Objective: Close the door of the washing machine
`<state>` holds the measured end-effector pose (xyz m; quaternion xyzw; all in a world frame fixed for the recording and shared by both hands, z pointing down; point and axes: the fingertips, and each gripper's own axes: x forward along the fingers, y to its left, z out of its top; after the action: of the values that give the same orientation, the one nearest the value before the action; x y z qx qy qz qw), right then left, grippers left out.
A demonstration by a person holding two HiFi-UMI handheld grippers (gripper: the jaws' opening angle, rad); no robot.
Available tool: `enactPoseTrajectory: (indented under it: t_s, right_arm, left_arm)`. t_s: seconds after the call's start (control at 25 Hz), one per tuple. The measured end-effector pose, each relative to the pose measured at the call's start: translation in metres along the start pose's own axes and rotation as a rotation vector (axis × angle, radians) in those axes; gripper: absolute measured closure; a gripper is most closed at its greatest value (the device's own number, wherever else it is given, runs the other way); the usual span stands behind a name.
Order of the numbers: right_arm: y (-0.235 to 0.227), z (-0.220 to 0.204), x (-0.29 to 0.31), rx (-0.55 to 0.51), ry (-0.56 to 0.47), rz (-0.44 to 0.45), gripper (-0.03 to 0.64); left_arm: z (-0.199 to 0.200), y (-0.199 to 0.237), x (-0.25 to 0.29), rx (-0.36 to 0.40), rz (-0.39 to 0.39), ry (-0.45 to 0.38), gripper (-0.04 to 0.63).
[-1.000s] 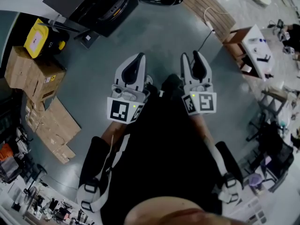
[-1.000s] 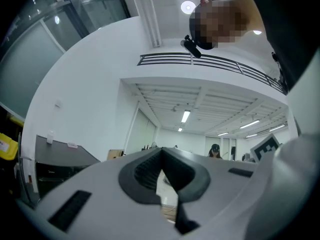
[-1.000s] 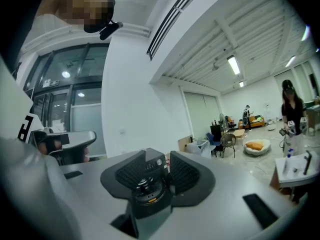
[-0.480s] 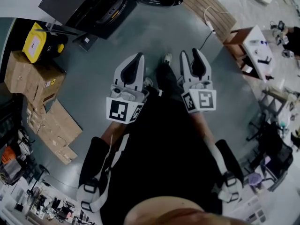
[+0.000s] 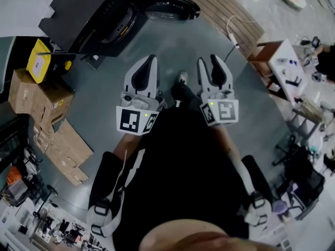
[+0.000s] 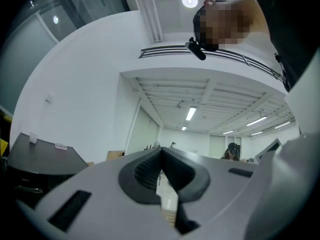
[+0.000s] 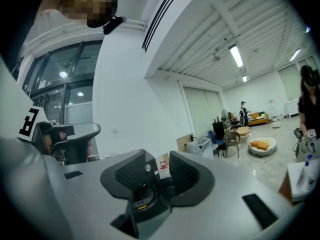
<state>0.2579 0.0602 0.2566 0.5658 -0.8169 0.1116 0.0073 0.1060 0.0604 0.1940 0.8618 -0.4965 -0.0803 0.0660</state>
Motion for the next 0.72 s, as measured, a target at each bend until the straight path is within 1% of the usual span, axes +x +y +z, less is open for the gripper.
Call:
enactPoseTrajectory:
  t_s: [0.28,0.36,0.48,0.72]
  right_arm:
    - [-0.071,0.005,0.058,-0.007,0.028,0.039,0.478]
    - [-0.083,0.004,0.070,-0.011,0.037,0.046,0.477]
    - [-0.100,0.004,0.086,-0.008,0.047,0.045,0.478]
    - [-0.130,-0.003,0.127,0.006,0.063,0.029,0.479]
  left_arm:
    - [-0.011,-0.008,0.084,0.015,0.042,0.012,0.591]
    - [-0.014,-0.011,0.098,0.007,0.045,0.018,0.591]
    - [-0.014,-0.013,0.115,0.026,0.035,0.020,0.591]
    - [-0.028,0.003,0.154,0.014,0.038,0.046,0.591]
